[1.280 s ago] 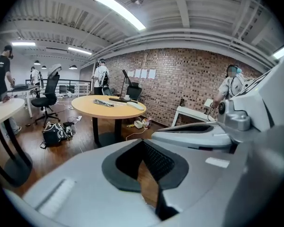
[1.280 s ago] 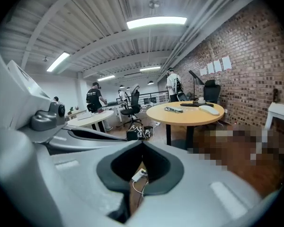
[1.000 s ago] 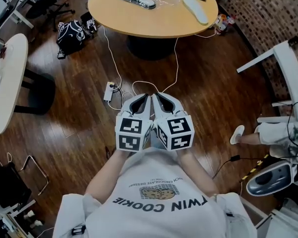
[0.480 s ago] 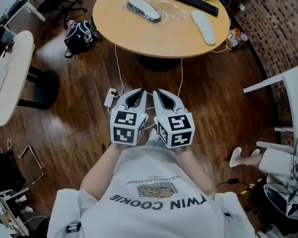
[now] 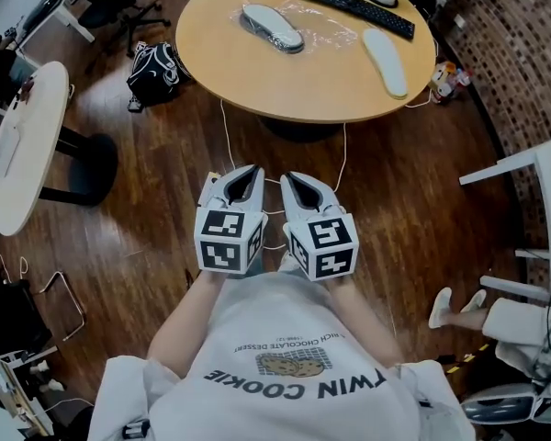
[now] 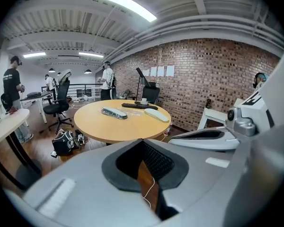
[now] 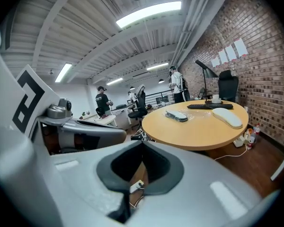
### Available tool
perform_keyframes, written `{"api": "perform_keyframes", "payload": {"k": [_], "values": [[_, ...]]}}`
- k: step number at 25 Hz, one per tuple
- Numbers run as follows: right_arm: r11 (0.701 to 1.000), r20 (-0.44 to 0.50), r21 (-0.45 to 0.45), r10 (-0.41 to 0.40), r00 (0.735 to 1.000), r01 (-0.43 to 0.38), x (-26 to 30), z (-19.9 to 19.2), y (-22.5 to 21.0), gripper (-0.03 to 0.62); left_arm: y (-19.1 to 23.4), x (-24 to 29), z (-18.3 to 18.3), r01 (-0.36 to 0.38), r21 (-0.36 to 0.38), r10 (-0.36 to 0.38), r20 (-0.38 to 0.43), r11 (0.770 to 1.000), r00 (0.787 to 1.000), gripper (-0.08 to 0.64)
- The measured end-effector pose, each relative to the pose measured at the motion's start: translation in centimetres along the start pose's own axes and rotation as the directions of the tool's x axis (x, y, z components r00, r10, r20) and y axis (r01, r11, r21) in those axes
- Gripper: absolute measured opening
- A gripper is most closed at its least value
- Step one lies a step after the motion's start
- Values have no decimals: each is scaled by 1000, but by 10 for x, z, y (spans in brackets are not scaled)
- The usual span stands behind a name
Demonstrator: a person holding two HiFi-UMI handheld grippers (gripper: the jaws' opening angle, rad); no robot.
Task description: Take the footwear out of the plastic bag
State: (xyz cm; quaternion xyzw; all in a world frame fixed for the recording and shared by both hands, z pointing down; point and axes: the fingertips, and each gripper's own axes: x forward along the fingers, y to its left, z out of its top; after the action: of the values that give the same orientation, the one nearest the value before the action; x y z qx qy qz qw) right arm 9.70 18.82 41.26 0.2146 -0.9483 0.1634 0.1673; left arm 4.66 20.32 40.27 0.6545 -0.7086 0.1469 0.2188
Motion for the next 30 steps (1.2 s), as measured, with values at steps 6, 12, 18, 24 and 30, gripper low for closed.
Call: {"api": "perform_keyframes", "payload": {"k": [6, 12, 18, 24, 30], "values": [[999, -16, -15, -31, 999, 31, 33, 2, -16, 2, 16, 36, 8, 45, 6, -45, 5, 999, 999, 6], [997, -56, -28, -76, 996, 74, 95, 17, -43, 2, 49, 94, 25, 110, 4, -110, -4, 994, 994, 6], [991, -79, -3, -132, 988, 132, 165, 50, -69, 2, 95, 150, 55, 185, 21, -184, -44, 982, 982, 6], [979, -83, 40, -196, 977, 199, 228, 88, -88, 2, 140, 194, 88, 258, 41, -254, -81, 965, 964, 6], [955, -98, 78, -277, 956, 285, 269, 109, -103, 2, 169, 228, 106, 337, 67, -329, -110, 939, 938, 6]]}}
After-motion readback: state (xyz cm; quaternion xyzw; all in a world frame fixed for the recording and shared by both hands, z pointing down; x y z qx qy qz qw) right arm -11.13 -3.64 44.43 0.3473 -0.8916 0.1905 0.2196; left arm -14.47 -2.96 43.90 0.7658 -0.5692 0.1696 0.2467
